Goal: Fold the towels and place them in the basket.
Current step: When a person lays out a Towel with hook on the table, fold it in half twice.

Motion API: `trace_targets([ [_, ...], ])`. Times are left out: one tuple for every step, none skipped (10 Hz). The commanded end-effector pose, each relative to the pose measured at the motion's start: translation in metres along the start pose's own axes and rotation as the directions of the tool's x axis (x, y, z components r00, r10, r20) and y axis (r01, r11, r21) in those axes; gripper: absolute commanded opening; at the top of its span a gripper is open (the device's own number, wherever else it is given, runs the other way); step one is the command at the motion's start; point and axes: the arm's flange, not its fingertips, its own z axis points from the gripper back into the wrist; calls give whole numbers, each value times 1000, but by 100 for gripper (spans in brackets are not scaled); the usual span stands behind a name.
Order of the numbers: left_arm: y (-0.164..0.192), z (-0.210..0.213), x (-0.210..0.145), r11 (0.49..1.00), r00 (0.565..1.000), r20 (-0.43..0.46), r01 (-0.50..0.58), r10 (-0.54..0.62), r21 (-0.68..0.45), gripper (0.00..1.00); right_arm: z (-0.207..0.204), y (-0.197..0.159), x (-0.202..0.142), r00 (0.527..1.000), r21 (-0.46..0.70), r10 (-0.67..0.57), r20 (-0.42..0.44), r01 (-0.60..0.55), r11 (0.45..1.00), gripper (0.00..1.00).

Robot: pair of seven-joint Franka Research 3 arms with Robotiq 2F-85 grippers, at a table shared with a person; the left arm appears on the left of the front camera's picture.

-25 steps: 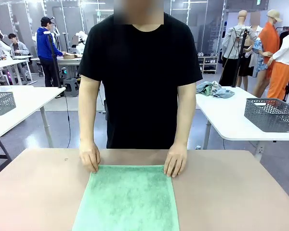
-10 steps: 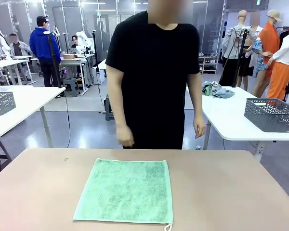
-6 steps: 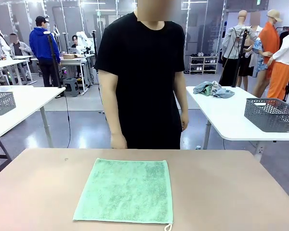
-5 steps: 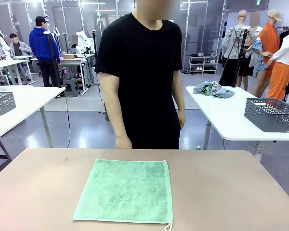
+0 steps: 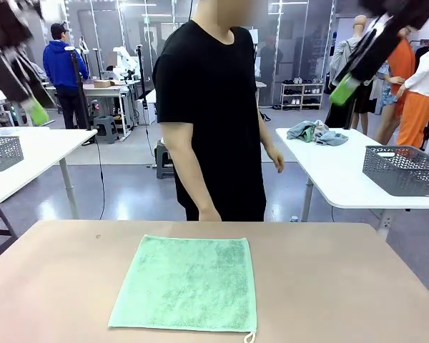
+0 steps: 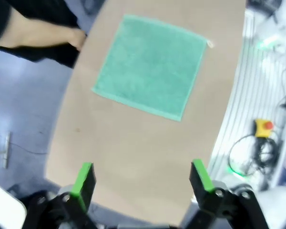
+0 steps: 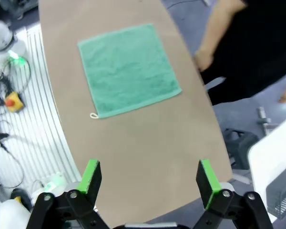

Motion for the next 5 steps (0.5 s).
trace_targets([
  [-11,-46,-12,997,992,-123,19,-28,-74,100,-53,4,6,995,67,62,-74,-57,996,100],
  [-21,-78,-17,993,984,-171,25,-46,-119,100,-94,13,11,988,122,100,-117,-86,989,100],
  [-30,-104,-23,990,978,-198,35,-62,-139,100,-127,19,13,979,165,126,-159,-99,981,100],
  [-42,-130,-27,988,971,-222,51,-84,-147,100,-158,26,13,970,205,149,-194,-108,973,100],
  [-53,-155,-32,988,961,-253,81,-111,-128,100,-188,34,11,960,228,174,-219,-123,966,100],
])
